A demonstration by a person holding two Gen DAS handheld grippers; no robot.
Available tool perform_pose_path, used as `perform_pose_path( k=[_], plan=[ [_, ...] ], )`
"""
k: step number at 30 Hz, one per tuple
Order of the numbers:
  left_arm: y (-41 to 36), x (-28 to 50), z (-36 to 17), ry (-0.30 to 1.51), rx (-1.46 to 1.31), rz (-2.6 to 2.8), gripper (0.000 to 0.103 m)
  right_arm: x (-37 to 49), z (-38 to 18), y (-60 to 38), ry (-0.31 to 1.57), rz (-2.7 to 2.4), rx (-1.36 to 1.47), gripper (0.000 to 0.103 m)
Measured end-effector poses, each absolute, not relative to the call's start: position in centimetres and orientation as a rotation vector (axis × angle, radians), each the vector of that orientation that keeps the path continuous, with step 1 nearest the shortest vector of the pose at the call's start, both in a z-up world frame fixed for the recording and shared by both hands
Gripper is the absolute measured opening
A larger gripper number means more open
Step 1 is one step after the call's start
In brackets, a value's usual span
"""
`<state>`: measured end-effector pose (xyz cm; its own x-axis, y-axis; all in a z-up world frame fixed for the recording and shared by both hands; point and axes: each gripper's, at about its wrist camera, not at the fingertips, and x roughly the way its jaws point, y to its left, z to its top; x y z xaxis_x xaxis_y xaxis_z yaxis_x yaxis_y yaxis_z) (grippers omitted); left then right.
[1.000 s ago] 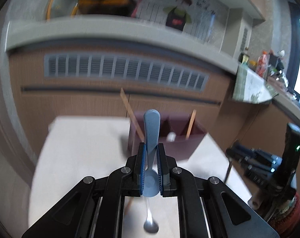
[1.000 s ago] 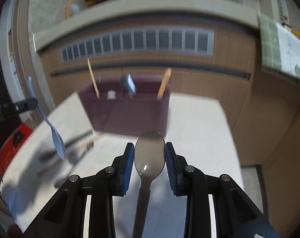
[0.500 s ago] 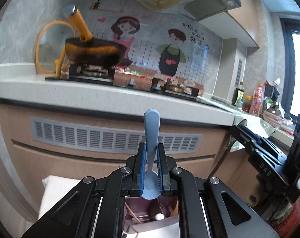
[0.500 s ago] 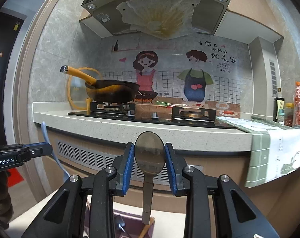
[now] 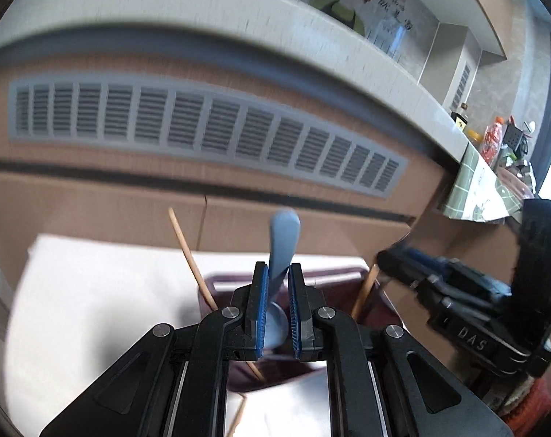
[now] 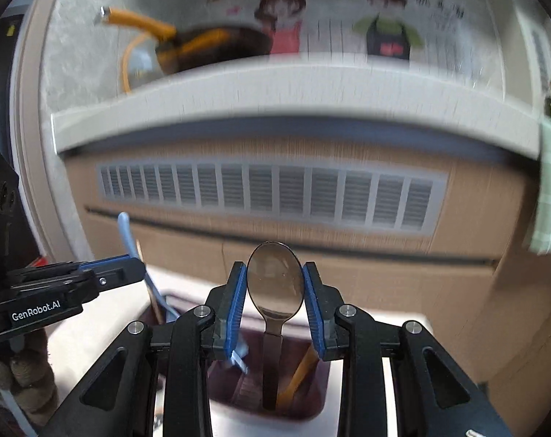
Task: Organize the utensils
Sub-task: 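Carry both spoons over the maroon caddy and open both grippers to drop them, then grasp the white plastic spoon by its handle with the right gripper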
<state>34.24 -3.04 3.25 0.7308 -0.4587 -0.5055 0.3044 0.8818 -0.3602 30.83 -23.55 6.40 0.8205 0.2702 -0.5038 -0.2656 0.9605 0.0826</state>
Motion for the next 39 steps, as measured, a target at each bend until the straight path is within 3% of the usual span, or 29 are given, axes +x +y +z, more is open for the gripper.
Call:
perform_pose_path(
  k=[6, 14, 21, 26, 34, 39],
  plan=[
    [-2.1, 32.6, 3.4, 0.588, -0.289, -0.429, 0.024, 32.0, 2.9, -23.8, 0.705, 0.403, 0.057, 0.029],
    [1.4, 27.4, 2.3, 0.620, -0.227, -0.353, 0.024, 26.3, 4.8, -25.1, 0.635, 0.432, -0.002, 0.029],
    [1.5, 23.6, -3.7, 0.799, -0.156, -0.311, 0.024, 19.2, 0.0, -23.6, 0.777, 0.518, -0.220, 0.029],
    [1.8, 21.0, -5.5, 0.830, -0.101, -0.294, 0.024, 15.8, -3.9, -24.3, 0.934, 0.605, -0.172, 0.029],
    [0.3, 21.2, -7.1, 0.934, 0.003, -0.372, 0.024, 13.3, -5.3, -25.3, 0.974, 0.623, -0.084, 0.029],
    [-0.3, 21.8, -7.3, 0.951, 0.044, -0.362, 0.024, 11.8, -5.2, -24.9, 0.985, 0.662, -0.201, 0.029]
  ],
)
